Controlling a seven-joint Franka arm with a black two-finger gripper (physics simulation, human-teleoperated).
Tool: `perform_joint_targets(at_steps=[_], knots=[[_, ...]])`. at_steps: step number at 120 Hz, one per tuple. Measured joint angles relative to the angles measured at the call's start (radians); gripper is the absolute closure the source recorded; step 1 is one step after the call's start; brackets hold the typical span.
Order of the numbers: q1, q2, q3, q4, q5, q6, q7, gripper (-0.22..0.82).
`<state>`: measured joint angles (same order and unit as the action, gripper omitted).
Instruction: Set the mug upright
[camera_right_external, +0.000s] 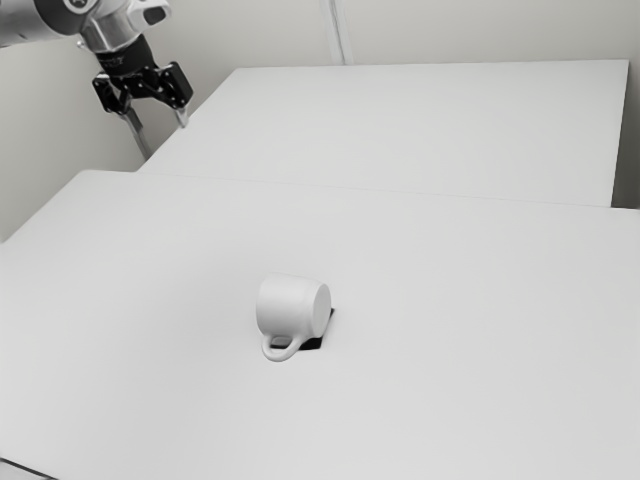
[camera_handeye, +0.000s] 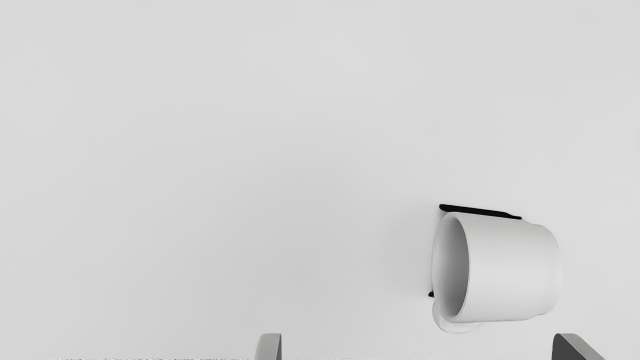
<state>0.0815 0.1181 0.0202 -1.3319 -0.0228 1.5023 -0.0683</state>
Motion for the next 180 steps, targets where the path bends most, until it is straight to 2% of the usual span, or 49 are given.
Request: perform_joint_targets(at_steps=[14,25,40,50,75,104,118,139,180], knots=[[-0.039,-0.019,0.003,-0.02,-0.004,-0.007,-0.001,0.02],[-0.081,-0.04,0.035,-0.112,-0.051,-0.002,0.0,0.02],[-0.078,-0.164,0.074,-0.437,-0.209,0.077,0.026,0.02],[-0.051,-0.197,0.093,-0.618,-0.329,0.158,0.065,0.02],[-0.049,-0.228,0.098,-0.888,-0.575,0.332,0.194,0.02],[-0.05,-0.221,0.098,-0.922,-0.75,0.436,0.387,0.02],[-0.026,-0.184,0.102,-0.922,-0.832,0.467,0.47,0.02],[-0.003,-0.082,0.107,-0.922,-0.959,0.49,0.578,0.02],[-0.046,-0.061,0.106,-0.999,-1.148,0.502,0.759,0.02]])
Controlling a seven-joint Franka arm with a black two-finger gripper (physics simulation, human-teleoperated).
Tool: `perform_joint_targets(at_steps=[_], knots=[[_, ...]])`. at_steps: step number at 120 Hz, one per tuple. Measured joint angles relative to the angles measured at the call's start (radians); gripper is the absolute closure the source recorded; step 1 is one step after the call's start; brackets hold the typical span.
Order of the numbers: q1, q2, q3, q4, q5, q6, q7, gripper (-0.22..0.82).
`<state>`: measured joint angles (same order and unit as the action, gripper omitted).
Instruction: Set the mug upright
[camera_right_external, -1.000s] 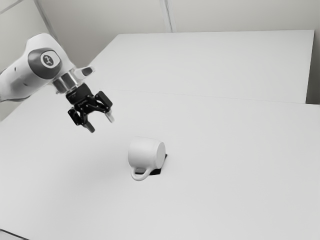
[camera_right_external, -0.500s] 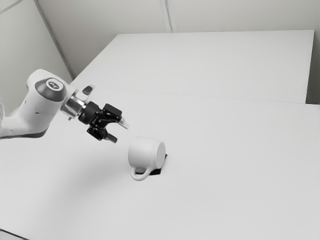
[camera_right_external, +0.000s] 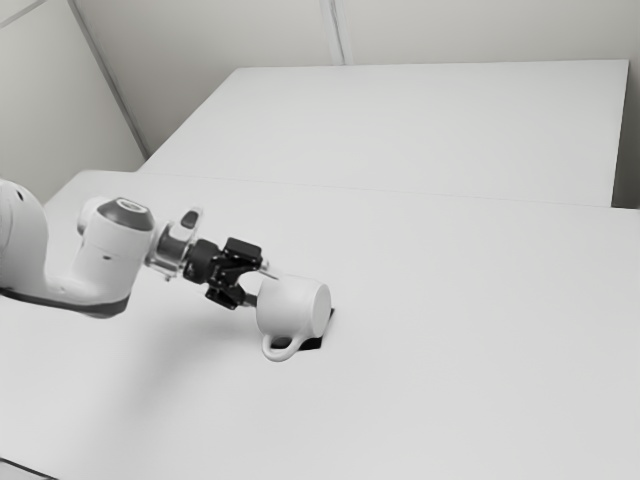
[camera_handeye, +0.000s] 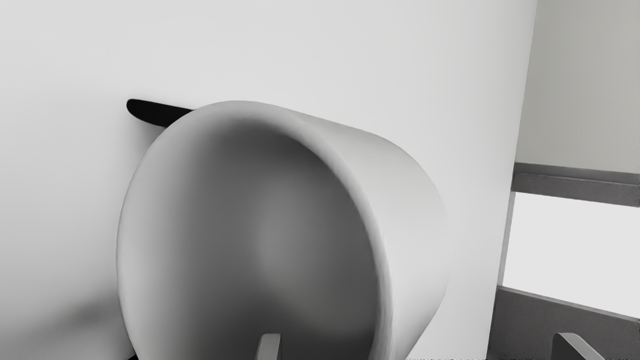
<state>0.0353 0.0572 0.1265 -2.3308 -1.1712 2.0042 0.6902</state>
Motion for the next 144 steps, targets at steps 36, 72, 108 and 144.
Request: perform_joint_targets(at_steps=[36,72,108,144], knots=[[-0.001,0.01,0.001,-0.039,-0.134,-0.003,0.122,0.02],[-0.002,0.01,0.0,-0.045,-0.171,-0.002,0.204,0.55],[-0.015,0.002,-0.001,-0.042,-0.202,0.0,0.251,0.74],[-0.024,-0.062,-0.016,0.094,0.107,0.116,0.26,0.77]])
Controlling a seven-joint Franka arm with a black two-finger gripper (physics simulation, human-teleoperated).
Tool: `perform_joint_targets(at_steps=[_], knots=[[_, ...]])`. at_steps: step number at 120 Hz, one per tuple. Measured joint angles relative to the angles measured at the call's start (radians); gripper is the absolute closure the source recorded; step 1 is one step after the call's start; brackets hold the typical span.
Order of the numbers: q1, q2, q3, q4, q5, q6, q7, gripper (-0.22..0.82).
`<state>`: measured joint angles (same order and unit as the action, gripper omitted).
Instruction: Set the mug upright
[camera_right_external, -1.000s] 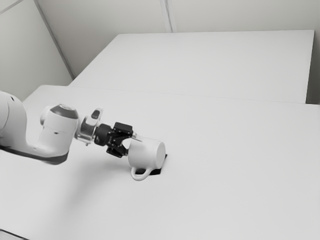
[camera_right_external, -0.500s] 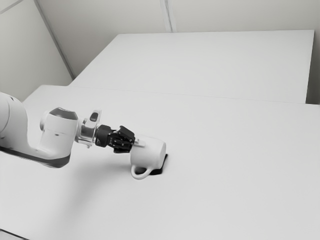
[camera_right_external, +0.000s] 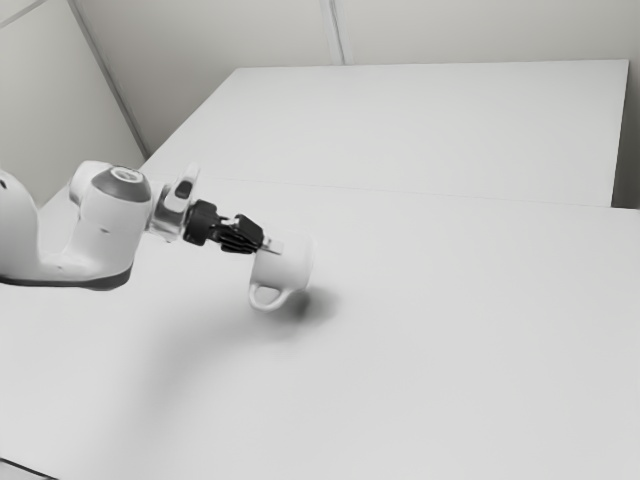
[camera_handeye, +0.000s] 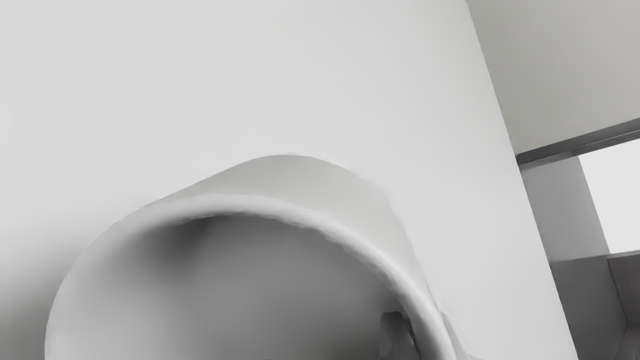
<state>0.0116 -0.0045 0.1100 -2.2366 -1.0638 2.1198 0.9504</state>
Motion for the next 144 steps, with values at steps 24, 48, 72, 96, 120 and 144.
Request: perform_joint_targets(at_steps=[24,48,72,96,120,144], knots=[[-0.064,-0.145,-0.023,-0.004,0.632,-0.004,-0.221,0.78],[-0.119,-0.268,-0.041,-0.125,0.886,-0.057,-0.483,0.78],[-0.141,-0.293,-0.063,-0.257,0.945,0.014,-0.704,0.78],[-0.142,-0.296,-0.098,-0.264,1.056,0.05,-0.88,0.78],[-0.144,-0.296,-0.172,-0.262,1.217,0.039,-1.044,0.78],[-0.157,-0.329,-0.197,-0.3,1.26,0.003,-1.187,0.78]])
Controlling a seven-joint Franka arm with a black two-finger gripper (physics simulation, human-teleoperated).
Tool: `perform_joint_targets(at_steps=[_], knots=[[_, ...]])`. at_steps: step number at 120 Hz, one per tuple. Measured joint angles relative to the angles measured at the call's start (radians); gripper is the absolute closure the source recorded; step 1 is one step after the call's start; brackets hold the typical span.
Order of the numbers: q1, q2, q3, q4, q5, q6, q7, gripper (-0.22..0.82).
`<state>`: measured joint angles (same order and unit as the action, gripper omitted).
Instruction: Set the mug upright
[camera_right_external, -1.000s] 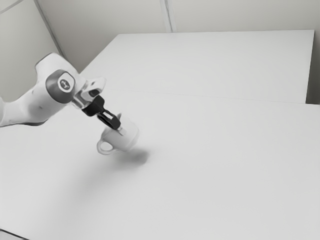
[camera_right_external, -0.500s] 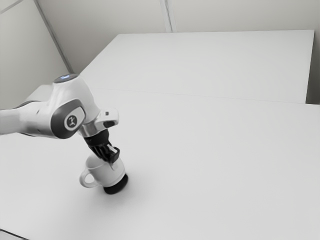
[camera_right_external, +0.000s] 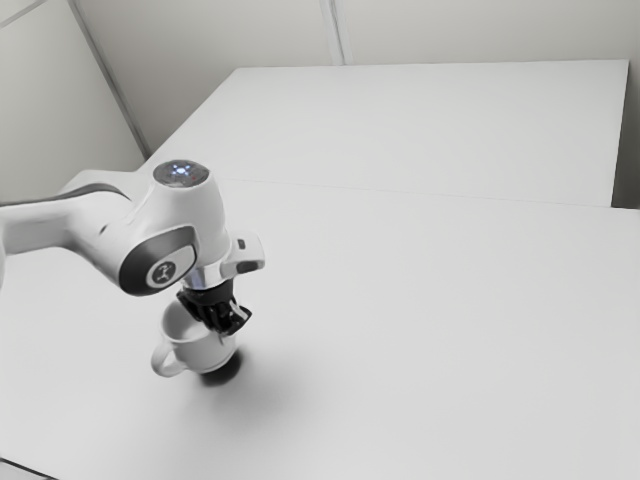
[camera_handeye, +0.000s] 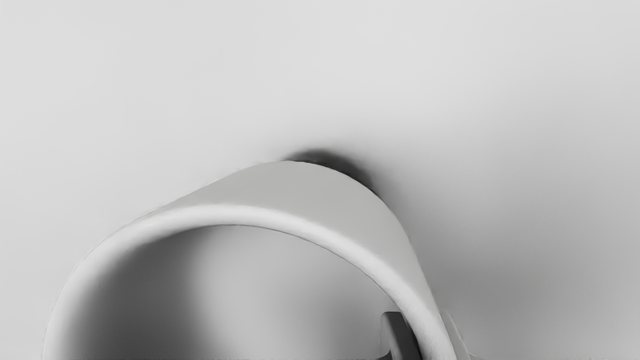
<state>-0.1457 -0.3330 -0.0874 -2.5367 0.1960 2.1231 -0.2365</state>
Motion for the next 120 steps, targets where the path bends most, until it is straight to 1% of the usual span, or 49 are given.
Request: perform_joint_targets(at_steps=[14,32,56,71,73,89,96,104,113,117,120], knots=[[-0.015,-0.018,-0.001,-0.035,-0.001,-0.007,-0.069,0.78],[-0.008,-0.015,0.0,-0.033,-0.002,-0.005,-0.139,0.78],[0.02,0.069,0.006,0.059,0.007,0.019,-0.199,0.78],[0.023,0.094,0.008,0.076,0.009,0.027,-0.226,0.78],[0.023,0.095,0.008,0.076,0.009,0.028,-0.228,0.75],[0.023,0.099,0.008,0.076,0.005,0.033,-0.244,0.45],[0.023,0.098,0.008,0.076,0.004,0.034,-0.249,0.35],[0.022,0.097,0.008,0.076,0.004,0.035,-0.253,0.26],[0.018,0.087,0.009,0.082,0.004,0.034,-0.257,0.19],[0.013,0.074,0.011,0.11,0.003,0.023,-0.255,0.16],[0.011,0.068,0.016,0.16,-0.001,0.001,-0.251,0.15]])
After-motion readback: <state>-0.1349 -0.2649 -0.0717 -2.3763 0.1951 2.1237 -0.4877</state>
